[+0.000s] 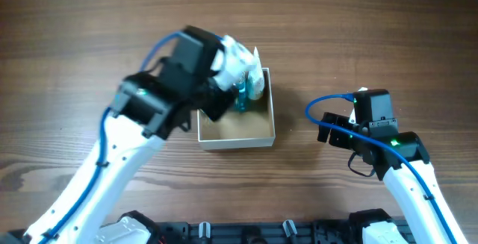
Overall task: Pack container
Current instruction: 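Place the toothpaste tube flat in the box with the left gripper, then grasp the blue-white toothbrush with the left gripper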
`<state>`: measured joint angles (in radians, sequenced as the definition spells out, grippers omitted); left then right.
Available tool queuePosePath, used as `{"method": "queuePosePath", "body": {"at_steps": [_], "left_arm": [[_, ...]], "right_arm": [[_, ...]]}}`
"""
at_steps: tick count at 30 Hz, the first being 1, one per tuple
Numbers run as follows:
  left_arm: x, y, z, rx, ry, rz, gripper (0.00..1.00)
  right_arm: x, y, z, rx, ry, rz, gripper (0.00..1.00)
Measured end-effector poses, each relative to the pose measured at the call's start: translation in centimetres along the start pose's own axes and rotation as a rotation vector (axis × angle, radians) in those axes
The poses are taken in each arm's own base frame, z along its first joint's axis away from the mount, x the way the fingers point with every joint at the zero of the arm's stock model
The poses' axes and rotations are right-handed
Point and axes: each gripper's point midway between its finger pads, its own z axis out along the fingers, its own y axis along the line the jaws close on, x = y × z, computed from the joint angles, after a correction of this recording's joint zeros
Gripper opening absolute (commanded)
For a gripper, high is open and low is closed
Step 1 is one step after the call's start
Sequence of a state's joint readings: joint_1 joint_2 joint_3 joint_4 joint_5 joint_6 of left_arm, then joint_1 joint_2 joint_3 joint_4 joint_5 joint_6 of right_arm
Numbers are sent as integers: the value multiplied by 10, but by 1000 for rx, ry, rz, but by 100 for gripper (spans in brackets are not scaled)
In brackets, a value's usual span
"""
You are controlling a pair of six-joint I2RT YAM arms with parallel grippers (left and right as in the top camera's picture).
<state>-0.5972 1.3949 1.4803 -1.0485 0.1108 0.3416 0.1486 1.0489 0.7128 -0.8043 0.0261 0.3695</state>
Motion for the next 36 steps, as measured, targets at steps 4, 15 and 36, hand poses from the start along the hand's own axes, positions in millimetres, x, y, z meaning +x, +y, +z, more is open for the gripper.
{"method": "queuePosePath", "body": {"at_steps": [4, 15, 36], "left_arm": [[27, -30, 30, 120, 164, 100, 4], [57, -27, 104, 130, 380, 152, 4], [62, -25, 123, 126, 391, 168, 51]], "right_arm": [[0, 0, 0, 0, 0, 0, 100], [-11, -53, -7, 111, -42, 260, 100], [-5, -92, -11, 162, -20, 369, 100]]}}
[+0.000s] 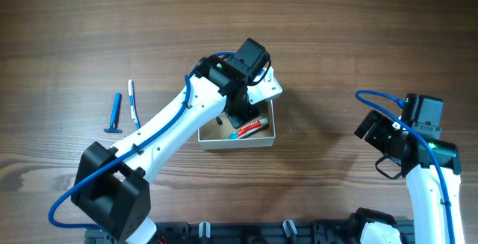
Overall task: Pack container
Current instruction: 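Grasp the blue-white toothbrush with the left gripper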
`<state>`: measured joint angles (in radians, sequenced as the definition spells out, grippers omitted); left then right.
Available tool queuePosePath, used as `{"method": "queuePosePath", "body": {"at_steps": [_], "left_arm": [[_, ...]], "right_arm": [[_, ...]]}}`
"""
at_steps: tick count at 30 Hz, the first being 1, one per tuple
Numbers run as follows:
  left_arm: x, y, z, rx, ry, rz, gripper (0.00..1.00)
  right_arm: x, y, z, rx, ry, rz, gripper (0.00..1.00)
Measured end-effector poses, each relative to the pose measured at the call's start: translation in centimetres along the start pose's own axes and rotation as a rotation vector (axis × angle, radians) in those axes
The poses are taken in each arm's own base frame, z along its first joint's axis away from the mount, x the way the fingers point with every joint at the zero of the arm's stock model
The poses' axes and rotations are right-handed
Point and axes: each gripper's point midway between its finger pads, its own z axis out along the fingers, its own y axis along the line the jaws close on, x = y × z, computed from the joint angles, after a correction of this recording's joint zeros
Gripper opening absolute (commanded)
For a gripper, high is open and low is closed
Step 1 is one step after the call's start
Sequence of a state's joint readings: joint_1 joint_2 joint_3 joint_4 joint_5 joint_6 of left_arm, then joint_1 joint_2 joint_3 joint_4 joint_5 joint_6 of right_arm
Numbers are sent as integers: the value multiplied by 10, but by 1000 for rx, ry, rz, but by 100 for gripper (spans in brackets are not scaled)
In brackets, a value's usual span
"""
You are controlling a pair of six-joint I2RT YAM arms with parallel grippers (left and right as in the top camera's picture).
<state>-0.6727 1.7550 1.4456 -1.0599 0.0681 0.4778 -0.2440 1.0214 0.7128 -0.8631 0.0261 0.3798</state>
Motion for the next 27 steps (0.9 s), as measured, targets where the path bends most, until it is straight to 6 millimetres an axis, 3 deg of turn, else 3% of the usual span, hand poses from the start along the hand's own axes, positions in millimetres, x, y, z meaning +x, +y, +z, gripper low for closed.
{"method": "queuePosePath", "body": {"at_steps": [2, 3, 4, 7, 8, 10, 12, 13, 15, 18, 21, 27], "left_arm": [[5, 0, -7, -14, 7, -16, 53], [8, 0, -11, -22, 8, -27, 59], [15, 1, -25, -55, 3, -52, 64], [34, 14, -95, -201, -120, -188, 68], [42, 24, -113, -237, -163, -254, 73], [74, 64, -147, -339, -240, -511, 75], [117, 110, -158, -404, -251, -792, 77], [142, 133, -152, -402, -228, -929, 78], [165, 152, -135, -378, -174, -1038, 77], [197, 175, -68, -239, -36, -1183, 77], [209, 181, -13, -125, 64, -1238, 78], [216, 187, 47, -46, 145, -1252, 79]], "right_arm": [[0, 0, 0, 0, 0, 0, 100], [0, 0, 0, 0, 0, 0, 100], [0, 0, 0, 0, 0, -3, 100], [-1, 0, 0, -1, -4, -3, 100], [-1, 0, 0, -2, -4, -3, 100], [-1, 0, 0, -2, -4, -3, 100], [-1, 0, 0, -1, -3, -3, 100], [-1, 0, 0, -1, -4, -3, 100], [-1, 0, 0, -1, -3, -3, 100], [1, 0, 0, 1, 3, -4, 100], [1, 0, 0, 0, 4, -4, 100], [1, 1, 0, -6, 6, -4, 100]]}}
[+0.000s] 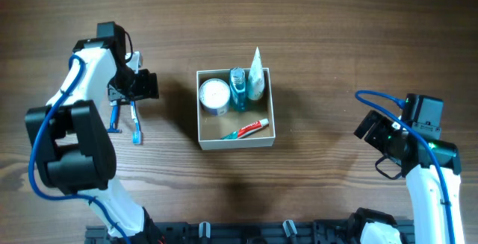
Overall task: Pack container
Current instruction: 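Grasp the blue-white toothbrush with the left gripper, then lower the toothbrush into the box with the left gripper and release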
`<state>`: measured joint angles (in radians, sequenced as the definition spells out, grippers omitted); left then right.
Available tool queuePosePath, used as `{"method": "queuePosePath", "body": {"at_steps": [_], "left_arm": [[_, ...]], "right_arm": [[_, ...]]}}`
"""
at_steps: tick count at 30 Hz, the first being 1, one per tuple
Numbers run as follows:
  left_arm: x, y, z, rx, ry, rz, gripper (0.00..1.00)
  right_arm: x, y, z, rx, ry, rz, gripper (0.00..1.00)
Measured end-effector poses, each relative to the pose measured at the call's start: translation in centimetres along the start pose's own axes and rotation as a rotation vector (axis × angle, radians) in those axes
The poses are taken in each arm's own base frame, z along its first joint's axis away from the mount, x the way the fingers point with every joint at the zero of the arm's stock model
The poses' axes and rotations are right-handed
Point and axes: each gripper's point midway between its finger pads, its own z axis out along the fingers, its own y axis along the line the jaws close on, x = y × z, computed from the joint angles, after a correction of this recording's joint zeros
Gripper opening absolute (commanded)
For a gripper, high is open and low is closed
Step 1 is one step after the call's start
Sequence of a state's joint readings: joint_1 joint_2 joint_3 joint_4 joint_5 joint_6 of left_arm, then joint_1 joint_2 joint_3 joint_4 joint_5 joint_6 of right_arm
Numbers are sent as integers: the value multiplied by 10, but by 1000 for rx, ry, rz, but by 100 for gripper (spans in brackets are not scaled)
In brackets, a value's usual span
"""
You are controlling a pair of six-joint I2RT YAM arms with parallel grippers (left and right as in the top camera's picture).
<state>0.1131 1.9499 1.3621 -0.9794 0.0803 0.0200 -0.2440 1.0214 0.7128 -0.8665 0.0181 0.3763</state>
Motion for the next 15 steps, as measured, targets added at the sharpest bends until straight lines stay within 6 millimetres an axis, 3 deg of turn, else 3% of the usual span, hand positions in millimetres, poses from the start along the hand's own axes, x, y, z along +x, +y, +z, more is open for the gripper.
{"method": "queuePosePath", "body": {"at_steps": [2, 6, 12, 15], "left_arm": [[-2, 1, 11, 0, 11, -1, 79], [-5, 1, 12, 0, 1, 0, 77], [13, 10, 30, -39, 30, -2, 78], [13, 11, 30, -45, 18, -1, 61]], "right_arm": [[0, 0, 0, -2, 1, 0, 100], [0, 1, 0, -4, 0, 0, 100], [-1, 1, 0, -5, -3, 0, 100], [-1, 1, 0, -5, -3, 0, 100]]}}
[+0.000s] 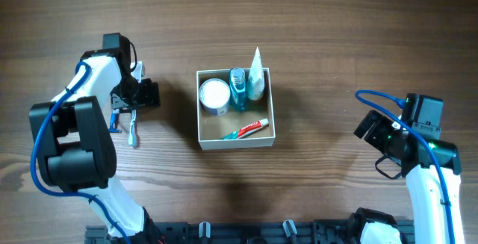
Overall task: Pack container
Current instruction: 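Lower the toothbrush into the box with the left gripper and release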
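Note:
The white open box (273,108) stands mid-table. Inside it are a white round jar (214,95), a blue bottle (237,89), a white tube (256,74) and a red toothpaste tube (246,129). My left gripper (139,99) is far left of the box, over a white and blue toothbrush (132,128) whose lower end sticks out below it, slightly tilted. It looks shut on the toothbrush. A blue razor (114,119) lies right beside it. My right gripper (367,126) hovers to the right of the box, holding nothing; how its jaws stand is hidden.
The wooden table (321,35) carries only the box and the two items at the left. A black rail (284,233) runs along the near edge between the two arm bases.
My left gripper has shifted slightly down and right over the toothbrush. The toothbrush's lower end has swung a little to the left. The box contents and right arm are unchanged.
First my left gripper was over the box's back with white and blue items, the right gripper near the box. Then the left reached into the box where toothpaste lay, and the right arm had withdrawn. Later the left gripper was at the toothbrush and razor, where it is now.

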`<state>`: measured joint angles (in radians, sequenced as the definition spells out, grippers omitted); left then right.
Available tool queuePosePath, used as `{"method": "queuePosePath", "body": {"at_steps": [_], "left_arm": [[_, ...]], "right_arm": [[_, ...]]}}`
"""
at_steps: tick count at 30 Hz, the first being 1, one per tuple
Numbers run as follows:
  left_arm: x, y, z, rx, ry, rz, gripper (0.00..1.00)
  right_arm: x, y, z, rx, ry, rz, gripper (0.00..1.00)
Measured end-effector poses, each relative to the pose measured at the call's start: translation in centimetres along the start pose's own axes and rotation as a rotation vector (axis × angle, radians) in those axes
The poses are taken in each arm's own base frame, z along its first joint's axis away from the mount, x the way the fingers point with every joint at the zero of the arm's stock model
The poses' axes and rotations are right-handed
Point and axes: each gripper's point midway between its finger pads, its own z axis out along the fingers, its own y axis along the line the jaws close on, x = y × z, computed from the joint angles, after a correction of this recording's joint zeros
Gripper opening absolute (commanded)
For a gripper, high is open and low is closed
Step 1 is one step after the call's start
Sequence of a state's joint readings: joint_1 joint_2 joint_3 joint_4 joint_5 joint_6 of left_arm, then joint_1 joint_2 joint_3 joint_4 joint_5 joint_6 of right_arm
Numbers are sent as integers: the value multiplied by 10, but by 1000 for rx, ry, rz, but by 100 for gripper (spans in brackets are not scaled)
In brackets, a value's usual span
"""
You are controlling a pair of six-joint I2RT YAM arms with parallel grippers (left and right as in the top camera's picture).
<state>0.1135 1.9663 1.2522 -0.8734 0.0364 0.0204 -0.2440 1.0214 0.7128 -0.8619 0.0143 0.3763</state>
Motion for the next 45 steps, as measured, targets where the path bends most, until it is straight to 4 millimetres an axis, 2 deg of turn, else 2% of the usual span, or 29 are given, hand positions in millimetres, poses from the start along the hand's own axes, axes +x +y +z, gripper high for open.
{"method": "queuePosePath", "body": {"at_steps": [3, 6, 11, 18, 21, 22, 25, 26, 28, 29, 30, 33, 35, 39, 42, 45], "left_arm": [[1, 5, 1, -16, 4, -10, 50], [7, 6, 1, -19, 27, -9, 20], [13, 8, 2, -26, 49, -14, 4], [14, 8, 1, -23, 52, -22, 4], [23, 0, -6, -12, 81, -8, 4], [20, -8, -19, -10, 37, 14, 4], [8, -47, -93, 14, -207, 140, 4], [10, -67, -121, 27, -299, 226, 4], [29, -118, -177, 67, -477, 467, 4], [41, -136, -193, 77, -530, 569, 4], [50, -148, -201, 74, -558, 654, 4], [83, -192, -202, 77, -564, 944, 4], [99, -210, -200, 76, -566, 1083, 4], [138, -245, -198, 73, -577, 1390, 4], [148, -251, -195, 67, -564, 1477, 4], [144, -253, -165, 41, -456, 1500, 4]], "right_arm": [[0, 0, 0, 0, 0, 0, 100], [0, 0, 0, 0, -1, 0, 100], [-1, 0, 0, -1, -2, 0, 100], [-1, 0, 0, -1, -2, 0, 100], [-1, 0, 0, -1, -3, 0, 100], [-1, 0, 0, -1, -3, 0, 100], [-1, 0, 0, -1, -2, 0, 100], [-1, 0, 0, -1, -3, 0, 100], [-1, 0, 0, -1, -3, 0, 100], [-1, 0, 0, -1, -4, 0, 100], [-2, -1, 0, 1, -5, 7, 100], [-7, -15, 0, 24, -16, 72, 100], [-9, -22, 0, 34, -18, 103, 100], [-8, -23, 0, 33, -15, 106, 100], [-8, -23, 0, 33, -15, 106, 100], [-8, -23, 0, 33, -14, 106, 100]]}}
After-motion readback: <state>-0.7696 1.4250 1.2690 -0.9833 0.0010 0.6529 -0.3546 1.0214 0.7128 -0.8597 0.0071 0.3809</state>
